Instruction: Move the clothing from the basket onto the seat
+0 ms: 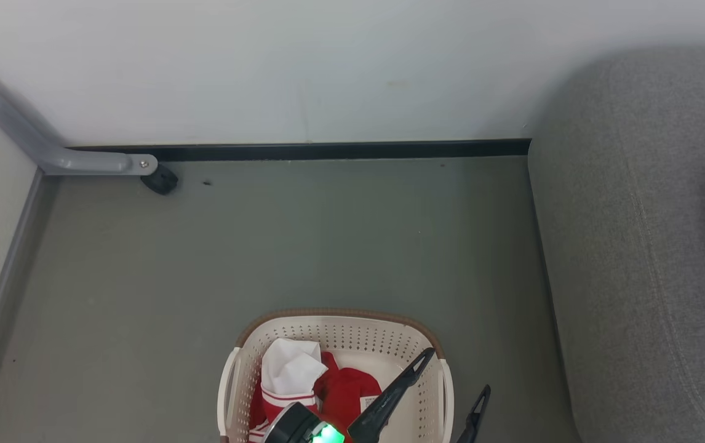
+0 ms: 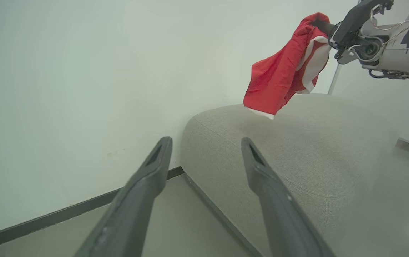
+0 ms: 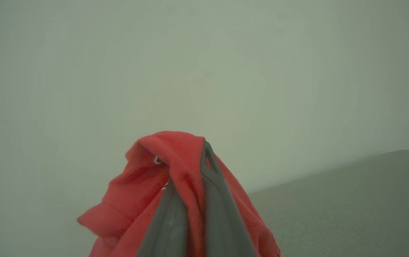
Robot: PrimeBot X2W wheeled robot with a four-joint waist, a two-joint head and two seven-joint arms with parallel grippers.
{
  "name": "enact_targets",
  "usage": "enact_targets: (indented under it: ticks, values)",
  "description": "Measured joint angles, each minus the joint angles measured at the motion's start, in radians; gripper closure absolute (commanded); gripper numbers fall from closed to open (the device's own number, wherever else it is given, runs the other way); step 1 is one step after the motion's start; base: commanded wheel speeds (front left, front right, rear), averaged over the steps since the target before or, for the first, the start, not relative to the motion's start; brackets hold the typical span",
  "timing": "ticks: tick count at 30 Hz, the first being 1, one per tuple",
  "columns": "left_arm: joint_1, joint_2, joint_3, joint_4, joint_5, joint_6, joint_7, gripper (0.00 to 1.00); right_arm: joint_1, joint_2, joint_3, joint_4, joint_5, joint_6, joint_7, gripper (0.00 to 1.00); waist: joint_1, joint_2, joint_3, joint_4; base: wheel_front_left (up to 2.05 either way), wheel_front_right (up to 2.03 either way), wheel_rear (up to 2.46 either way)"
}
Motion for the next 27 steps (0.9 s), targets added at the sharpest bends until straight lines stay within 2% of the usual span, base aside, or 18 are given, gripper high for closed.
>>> enact_targets:
  ticks: [8, 18, 27]
  values:
    - [-0.066, 0.000, -0.046, -0.016, 0.012, 0.000, 0.000, 0.00, -0.068, -0.078, -0.051, 0.127, 0.032, 0.016, 0.000, 1.00, 0.0001, 0.0000, 0.103, -0.002, 0.00, 0.00, 0.00]
    - [-0.138, 0.000, -0.079, -0.024, 0.019, 0.000, -0.009, 0.00, -0.147, -0.112, -0.054, 0.187, 0.054, 0.025, -0.001, 1.00, 0.0002, 0.0000, 0.230, 0.011, 0.00, 0.00, 0.00]
    - [-0.171, 0.000, -0.078, -0.007, 0.015, 0.000, -0.017, 0.00, -0.136, -0.108, 0.039, 0.247, 0.097, 0.025, -0.004, 1.00, 0.0000, 0.0001, 0.290, 0.032, 0.00, 0.00, 0.00]
